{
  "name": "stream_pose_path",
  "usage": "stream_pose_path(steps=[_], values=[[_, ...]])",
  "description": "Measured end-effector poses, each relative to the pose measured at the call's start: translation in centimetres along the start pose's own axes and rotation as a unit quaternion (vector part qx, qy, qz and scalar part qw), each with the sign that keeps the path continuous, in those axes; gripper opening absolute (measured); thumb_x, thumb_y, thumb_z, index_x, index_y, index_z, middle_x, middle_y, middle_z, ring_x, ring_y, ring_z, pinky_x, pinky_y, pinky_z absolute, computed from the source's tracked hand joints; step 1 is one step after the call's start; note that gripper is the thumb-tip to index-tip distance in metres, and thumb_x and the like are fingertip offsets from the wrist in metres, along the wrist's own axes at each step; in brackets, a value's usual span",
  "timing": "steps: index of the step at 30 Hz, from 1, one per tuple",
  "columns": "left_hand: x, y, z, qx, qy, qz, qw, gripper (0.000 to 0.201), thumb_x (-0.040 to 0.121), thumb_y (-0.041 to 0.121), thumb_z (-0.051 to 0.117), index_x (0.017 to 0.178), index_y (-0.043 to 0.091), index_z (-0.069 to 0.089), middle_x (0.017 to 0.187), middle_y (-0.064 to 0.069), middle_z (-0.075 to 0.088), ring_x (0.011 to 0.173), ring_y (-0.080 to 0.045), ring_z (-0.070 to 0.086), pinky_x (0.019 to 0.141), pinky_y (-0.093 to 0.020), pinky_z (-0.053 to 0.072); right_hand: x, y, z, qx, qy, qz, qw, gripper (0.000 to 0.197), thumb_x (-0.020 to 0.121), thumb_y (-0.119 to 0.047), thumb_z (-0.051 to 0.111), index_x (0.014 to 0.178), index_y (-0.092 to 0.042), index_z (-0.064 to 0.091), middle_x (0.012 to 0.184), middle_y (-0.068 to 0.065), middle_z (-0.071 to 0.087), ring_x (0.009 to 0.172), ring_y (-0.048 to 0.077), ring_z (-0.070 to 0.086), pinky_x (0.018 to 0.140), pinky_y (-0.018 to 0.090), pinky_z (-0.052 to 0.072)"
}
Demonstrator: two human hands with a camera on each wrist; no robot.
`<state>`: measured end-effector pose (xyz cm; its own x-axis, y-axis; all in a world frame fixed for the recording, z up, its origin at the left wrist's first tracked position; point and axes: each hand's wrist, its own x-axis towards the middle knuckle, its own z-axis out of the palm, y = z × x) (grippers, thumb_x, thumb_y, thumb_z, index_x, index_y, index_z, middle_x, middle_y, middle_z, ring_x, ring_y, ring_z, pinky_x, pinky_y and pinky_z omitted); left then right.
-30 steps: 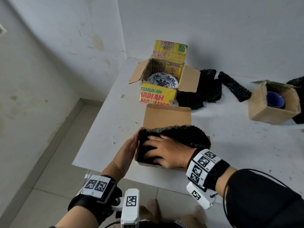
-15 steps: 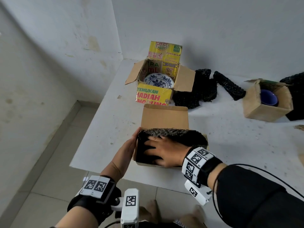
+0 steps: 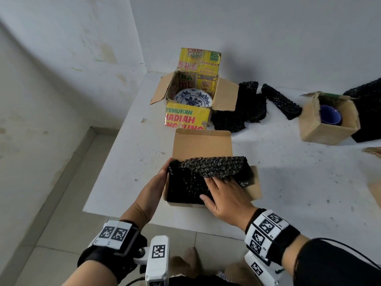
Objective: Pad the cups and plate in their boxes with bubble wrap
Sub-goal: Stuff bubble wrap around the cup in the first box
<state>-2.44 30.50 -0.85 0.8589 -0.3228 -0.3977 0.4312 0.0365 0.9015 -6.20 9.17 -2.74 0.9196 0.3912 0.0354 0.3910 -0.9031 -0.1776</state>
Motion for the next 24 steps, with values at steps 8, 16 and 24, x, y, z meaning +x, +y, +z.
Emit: stream_pose_path(steps=[8,16,24], values=[[-0.3,-0.3,-0.7,-0.034,-0.021,0.007,0.999,0.052,0.094,0.039,0.038,0.143,0.023,0.036,0.141,0.011,0.048,0.132,-0.004,0.040,0.112,-0.030,0.027,0.1,-0.6,0.0,0.014,0.057,0.017,0.998,0.055,0.086,-0.047,0.045,0.118,-0.005,0.061,0.108,0.011,0.064,0.097,0.027,0.062,0.069,0.033,0.056],[0.1,-0.5,-0.2,0.015,-0.045,0.037,0.998,0.036,0.102,0.031,0.031,0.136,0.032,0.043,0.123,0.017,0.058,0.107,0.008,0.058,0.077,-0.009,0.049,1.8,-1.0,-0.8,0.108,0.029,0.112,0.987,0.069,0.086,-0.054,0.023,0.127,-0.004,0.044,0.119,0.014,0.055,0.098,0.028,0.058,0.067,0.034,0.052],[0.0,-0.9,-0.8,0.025,-0.044,0.061,0.997,0.053,0.091,0.039,0.028,0.143,0.029,0.032,0.142,0.019,0.044,0.130,0.006,0.039,0.103,-0.016,0.029,1.7,-0.9,-1.2,0.117,0.059,0.127,0.983,0.035,0.094,-0.034,0.045,0.105,-0.006,0.063,0.094,0.009,0.063,0.073,0.027,0.063,0.053,0.032,0.050]])
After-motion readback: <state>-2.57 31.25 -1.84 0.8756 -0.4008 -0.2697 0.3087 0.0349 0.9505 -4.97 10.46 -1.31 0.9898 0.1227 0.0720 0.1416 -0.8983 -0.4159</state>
